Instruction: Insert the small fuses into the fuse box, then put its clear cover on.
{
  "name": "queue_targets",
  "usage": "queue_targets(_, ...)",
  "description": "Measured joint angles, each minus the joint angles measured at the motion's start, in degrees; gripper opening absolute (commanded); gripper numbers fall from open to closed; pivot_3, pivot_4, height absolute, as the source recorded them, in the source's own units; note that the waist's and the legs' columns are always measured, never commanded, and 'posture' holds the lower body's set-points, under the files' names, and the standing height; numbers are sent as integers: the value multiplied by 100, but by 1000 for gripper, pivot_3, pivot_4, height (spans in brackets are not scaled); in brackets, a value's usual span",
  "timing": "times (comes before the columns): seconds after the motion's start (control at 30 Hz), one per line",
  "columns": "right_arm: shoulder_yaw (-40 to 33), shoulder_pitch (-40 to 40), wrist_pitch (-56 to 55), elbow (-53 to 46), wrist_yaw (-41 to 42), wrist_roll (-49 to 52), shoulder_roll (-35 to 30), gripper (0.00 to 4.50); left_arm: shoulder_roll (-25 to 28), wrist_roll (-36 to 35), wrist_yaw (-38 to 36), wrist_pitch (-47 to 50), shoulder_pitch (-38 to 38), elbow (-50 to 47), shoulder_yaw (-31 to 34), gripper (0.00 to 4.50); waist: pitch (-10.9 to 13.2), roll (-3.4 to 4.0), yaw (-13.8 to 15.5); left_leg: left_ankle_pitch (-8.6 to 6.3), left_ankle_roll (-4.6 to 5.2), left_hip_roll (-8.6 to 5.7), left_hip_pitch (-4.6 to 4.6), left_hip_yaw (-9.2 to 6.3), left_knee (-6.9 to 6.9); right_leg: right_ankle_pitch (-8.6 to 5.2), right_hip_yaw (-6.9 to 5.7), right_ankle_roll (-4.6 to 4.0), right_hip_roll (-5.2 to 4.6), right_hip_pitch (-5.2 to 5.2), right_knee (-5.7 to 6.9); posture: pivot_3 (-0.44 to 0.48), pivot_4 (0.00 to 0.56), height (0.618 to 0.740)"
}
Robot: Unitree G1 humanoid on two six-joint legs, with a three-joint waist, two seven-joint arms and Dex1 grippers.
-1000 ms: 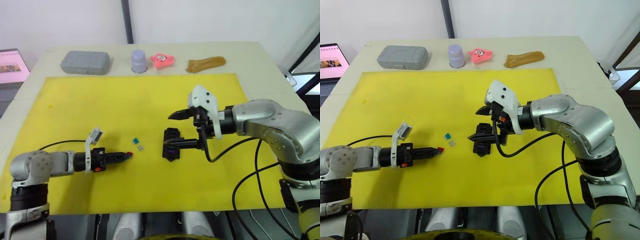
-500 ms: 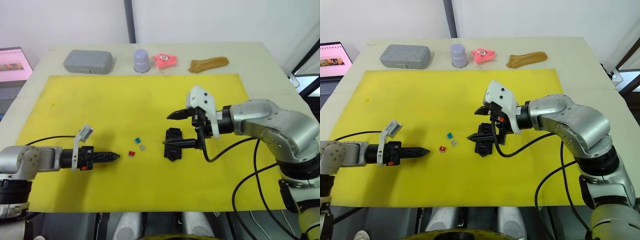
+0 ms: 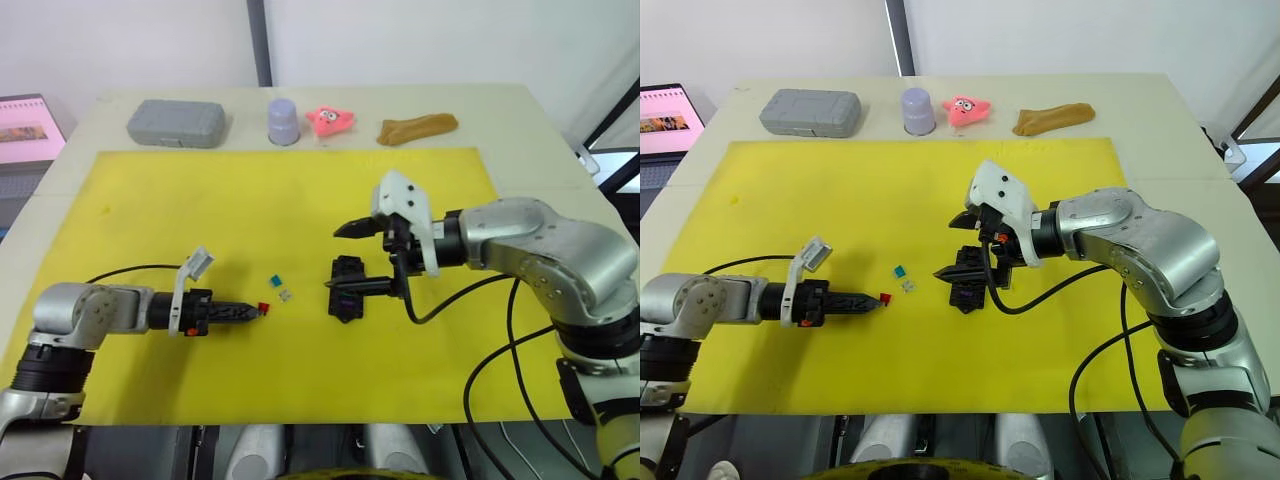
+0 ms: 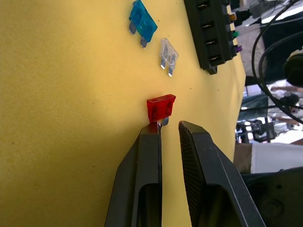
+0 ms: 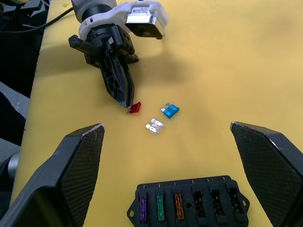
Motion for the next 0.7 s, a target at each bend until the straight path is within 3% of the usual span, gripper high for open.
queue_targets(0.23,0,0,0,-15,-37,0,1,4500,-126,29,140,-78,71,-5,70,671,0,0,10,0,0,-4,1,-1,3,0,-1,0,-1,4,0,0,150,740)
queue_targets(0.53,-2,1,0,-57,-34,-4,-14,4500,-131,-286,430,190,583,-313,648,671,0,0,-54,-2,3,6,4,-1,-6,0,3,0,2,-3,0,0,150,740)
queue_targets(0.7,-1,1,-49,-57,-14,-12,-14,4500,-395,-421,788,334,663,-479,879,671,0,0,-16,-2,3,2,3,0,-4,0,2,0,-2,-1,-2,0,150,740)
